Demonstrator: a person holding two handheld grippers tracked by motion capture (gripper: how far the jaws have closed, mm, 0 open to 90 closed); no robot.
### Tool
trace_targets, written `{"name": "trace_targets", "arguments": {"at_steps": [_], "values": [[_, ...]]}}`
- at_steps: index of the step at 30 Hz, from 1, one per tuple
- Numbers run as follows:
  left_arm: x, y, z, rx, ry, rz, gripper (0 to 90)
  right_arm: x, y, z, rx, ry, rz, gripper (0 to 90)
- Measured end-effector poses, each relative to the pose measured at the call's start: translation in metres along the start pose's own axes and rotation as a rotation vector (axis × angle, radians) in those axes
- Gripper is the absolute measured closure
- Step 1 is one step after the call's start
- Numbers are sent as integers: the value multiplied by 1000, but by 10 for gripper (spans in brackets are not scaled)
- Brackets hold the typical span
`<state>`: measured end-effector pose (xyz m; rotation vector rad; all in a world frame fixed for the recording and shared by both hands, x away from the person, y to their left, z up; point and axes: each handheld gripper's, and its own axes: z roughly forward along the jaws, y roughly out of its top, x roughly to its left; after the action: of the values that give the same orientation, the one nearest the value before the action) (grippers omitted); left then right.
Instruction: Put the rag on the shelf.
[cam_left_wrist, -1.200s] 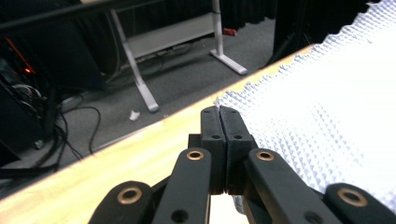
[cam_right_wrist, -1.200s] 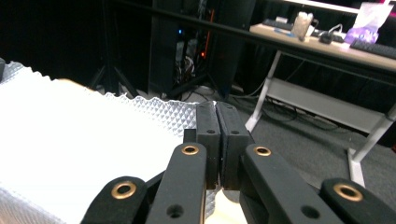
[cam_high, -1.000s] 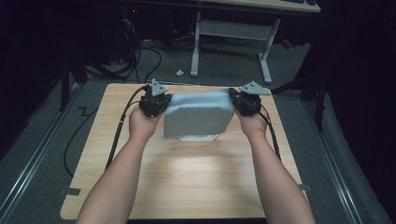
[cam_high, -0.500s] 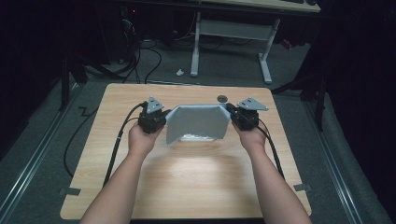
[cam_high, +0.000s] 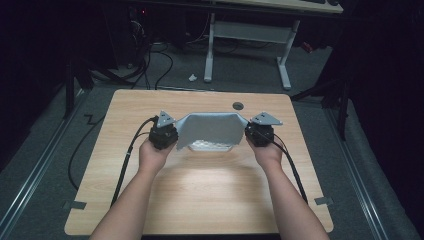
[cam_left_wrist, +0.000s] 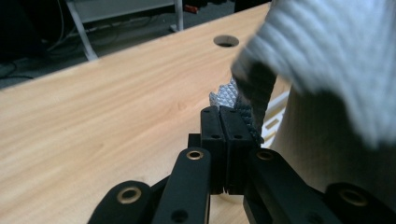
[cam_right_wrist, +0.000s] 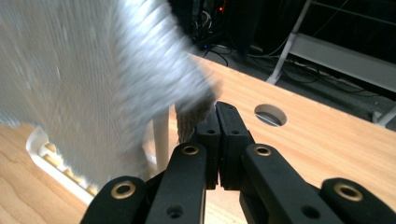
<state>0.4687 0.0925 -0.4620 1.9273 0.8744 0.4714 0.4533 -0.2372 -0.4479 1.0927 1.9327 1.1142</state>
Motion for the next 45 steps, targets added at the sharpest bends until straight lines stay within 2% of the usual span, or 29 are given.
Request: {"name": "trace_targets", "arguments": {"at_steps": [6, 10, 13, 15, 18, 20, 23, 27, 31, 38, 45], "values": [[0, -10, 3, 1, -7, -24, 887, 1, -11, 4, 16, -2, 12, 894], [0, -11, 3, 5, -9, -19, 857, -1, -17, 5, 25, -6, 29, 891], [0, -11, 3, 5, -3, -25, 854, 0, -17, 5, 24, -7, 25, 888], [1, -11, 2, 4, 2, -29, 831, 1, -17, 6, 26, -10, 25, 860], [3, -12, -2, -7, 17, -54, 726, 0, -17, 4, 30, -17, 30, 828], [6, -14, -6, -11, 33, -62, 694, -1, -17, 2, 24, -23, 25, 815], [10, -16, -12, -15, 50, -69, 680, -4, -16, -2, 15, -31, 24, 795], [15, -17, -20, -19, 64, -73, 671, -10, -17, -6, 1, -41, 61, 769], [17, -17, -24, -26, 72, -73, 662, -15, -18, -9, 8, -59, 71, 752], [19, -19, -28, -29, 82, -76, 653, -20, -15, -17, -11, -70, 70, 731], [22, -22, -32, -27, 93, -74, 647, -23, -16, -20, -7, -75, 67, 723]]}}
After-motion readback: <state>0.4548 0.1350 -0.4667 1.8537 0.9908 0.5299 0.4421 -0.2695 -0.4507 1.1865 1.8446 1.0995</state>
